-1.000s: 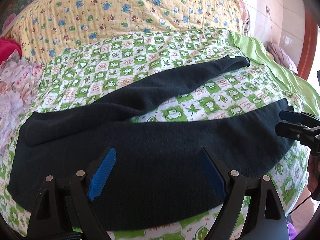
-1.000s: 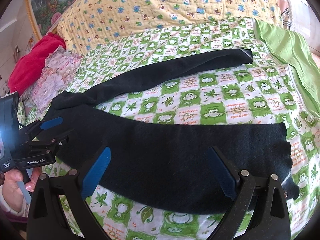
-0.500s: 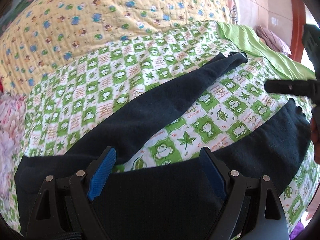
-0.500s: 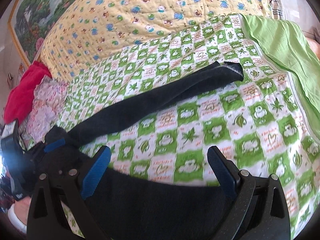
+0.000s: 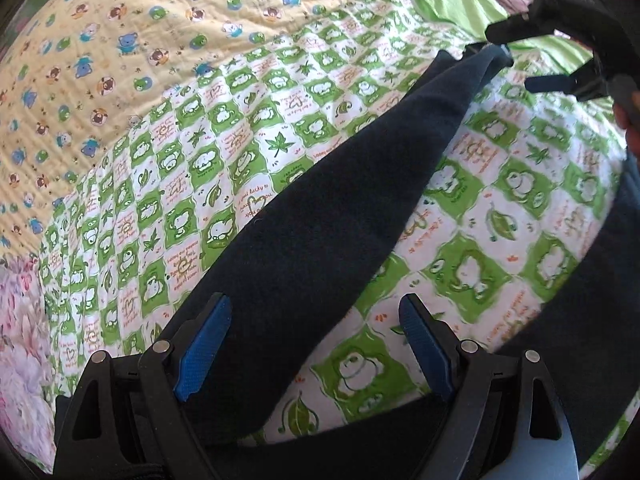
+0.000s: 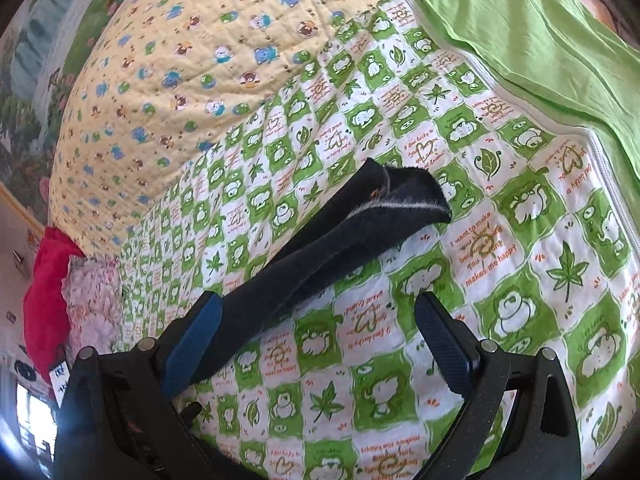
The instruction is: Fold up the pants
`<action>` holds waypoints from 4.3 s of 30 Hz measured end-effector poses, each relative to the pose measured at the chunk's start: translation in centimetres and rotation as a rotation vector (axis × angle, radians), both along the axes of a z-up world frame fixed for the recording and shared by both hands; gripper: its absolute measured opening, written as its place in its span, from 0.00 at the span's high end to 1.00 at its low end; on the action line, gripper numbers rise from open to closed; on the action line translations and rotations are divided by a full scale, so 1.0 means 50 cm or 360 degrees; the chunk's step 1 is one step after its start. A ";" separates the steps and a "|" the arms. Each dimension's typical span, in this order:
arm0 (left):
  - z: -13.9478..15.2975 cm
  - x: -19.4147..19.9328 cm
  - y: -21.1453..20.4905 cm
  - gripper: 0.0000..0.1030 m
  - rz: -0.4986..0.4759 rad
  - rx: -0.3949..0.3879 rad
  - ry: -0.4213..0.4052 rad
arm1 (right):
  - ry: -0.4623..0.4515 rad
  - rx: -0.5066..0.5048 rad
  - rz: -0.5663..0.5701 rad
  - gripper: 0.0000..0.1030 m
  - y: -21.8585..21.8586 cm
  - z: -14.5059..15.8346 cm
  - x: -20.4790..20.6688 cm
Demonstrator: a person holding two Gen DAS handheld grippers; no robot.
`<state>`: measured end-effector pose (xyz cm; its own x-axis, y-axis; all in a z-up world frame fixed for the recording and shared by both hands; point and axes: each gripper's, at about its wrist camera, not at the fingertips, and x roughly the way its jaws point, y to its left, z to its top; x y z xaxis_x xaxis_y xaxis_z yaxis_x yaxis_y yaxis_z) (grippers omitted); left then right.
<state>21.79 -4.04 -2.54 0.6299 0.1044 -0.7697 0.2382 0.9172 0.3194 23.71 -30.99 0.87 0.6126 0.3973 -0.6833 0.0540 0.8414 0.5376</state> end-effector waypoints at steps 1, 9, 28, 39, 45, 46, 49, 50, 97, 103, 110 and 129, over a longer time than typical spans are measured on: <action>-0.004 0.007 0.003 0.16 0.0004 0.0002 0.0011 | 0.0006 0.0008 -0.0015 0.17 -0.004 -0.002 0.006; -0.005 0.043 0.024 0.50 0.0018 -0.0074 0.0085 | 0.0067 0.0141 -0.0132 0.65 -0.040 -0.036 0.060; 0.118 -0.133 0.060 0.93 -0.0061 -0.0476 -0.0007 | -0.0151 0.0144 -0.0027 0.93 -0.040 0.073 -0.159; 0.125 -0.279 0.035 0.93 -0.0126 -0.0551 -0.0032 | -0.0166 0.0099 -0.0009 0.93 -0.048 0.092 -0.324; 0.098 -0.316 0.027 0.93 -0.0143 -0.0542 0.0006 | -0.0109 0.0115 -0.0062 0.93 -0.062 0.061 -0.393; 0.094 -0.319 0.028 0.93 -0.0142 -0.0546 0.0011 | -0.0102 0.0116 -0.0067 0.93 -0.064 0.056 -0.401; 0.087 -0.330 0.023 0.92 -0.0142 -0.0549 0.0018 | -0.0077 0.0100 -0.0079 0.94 -0.065 0.044 -0.419; 0.084 -0.333 0.021 0.92 -0.0141 -0.0552 0.0020 | -0.0069 0.0088 -0.0081 0.94 -0.065 0.041 -0.422; 0.105 -0.380 0.325 0.61 0.0698 -0.0820 -0.0066 | -0.0195 -0.0159 0.0443 0.39 0.252 0.063 -0.408; 0.118 -0.356 0.366 0.43 0.0852 -0.0754 -0.0092 | -0.0176 -0.0135 0.0657 0.39 0.339 0.050 -0.401; 0.141 -0.286 0.405 0.42 0.0994 -0.0649 -0.0068 | -0.0150 -0.0144 0.0996 0.39 0.472 0.016 -0.393; 0.087 -0.221 0.454 0.94 0.1155 -0.0503 0.0043 | -0.0258 -0.0389 0.1493 0.87 0.701 -0.043 -0.363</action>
